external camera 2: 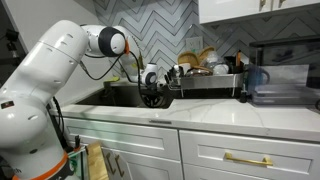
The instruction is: Remove a container from the sink and empty the container
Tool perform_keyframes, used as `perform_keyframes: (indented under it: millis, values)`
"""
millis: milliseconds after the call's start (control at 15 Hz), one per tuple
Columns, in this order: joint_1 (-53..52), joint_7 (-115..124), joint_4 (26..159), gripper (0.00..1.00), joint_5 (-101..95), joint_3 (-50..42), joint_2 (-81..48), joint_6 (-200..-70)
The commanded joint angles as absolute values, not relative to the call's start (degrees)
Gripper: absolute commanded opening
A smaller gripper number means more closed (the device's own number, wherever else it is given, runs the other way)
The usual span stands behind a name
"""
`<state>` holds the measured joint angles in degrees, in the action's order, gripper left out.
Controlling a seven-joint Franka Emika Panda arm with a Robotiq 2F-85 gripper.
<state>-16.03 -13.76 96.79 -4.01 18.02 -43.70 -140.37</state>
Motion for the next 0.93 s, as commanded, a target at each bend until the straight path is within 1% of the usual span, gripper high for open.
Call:
perform_keyframes:
  millis: [0,67,133,333,400,467,600,667,800,867]
  values:
    - [-16.8,-14.5,95.1,0.0,-3.6,18.1,-44.3,-139.9]
    - [-16.8,-14.5,95.0,0.0,-3.6,18.2,-44.3,-139.9]
    - [-16.9,-14.6,94.8,0.02,-3.6,18.2,-44.2,-139.6]
    - [-17.3,-14.5,94.7,0.02,-3.7,18.1,-43.8,-138.5]
    - [-17.3,-14.5,94.6,0.32,-3.6,18.2,-43.7,-138.2]
    - [-17.3,-14.5,94.5,0.33,-3.5,18.2,-43.7,-137.9]
    - [-17.2,-14.8,94.2,0.47,-3.3,18.4,-43.9,-137.3]
    - [-17.1,-15.0,94.1,0.12,-3.2,18.5,-44.0,-137.4]
    - [-17.0,-15.3,94.1,0.07,-3.0,18.7,-44.1,-137.3]
    - [-16.9,-15.4,94.1,0.01,-3.0,18.8,-44.1,-137.2]
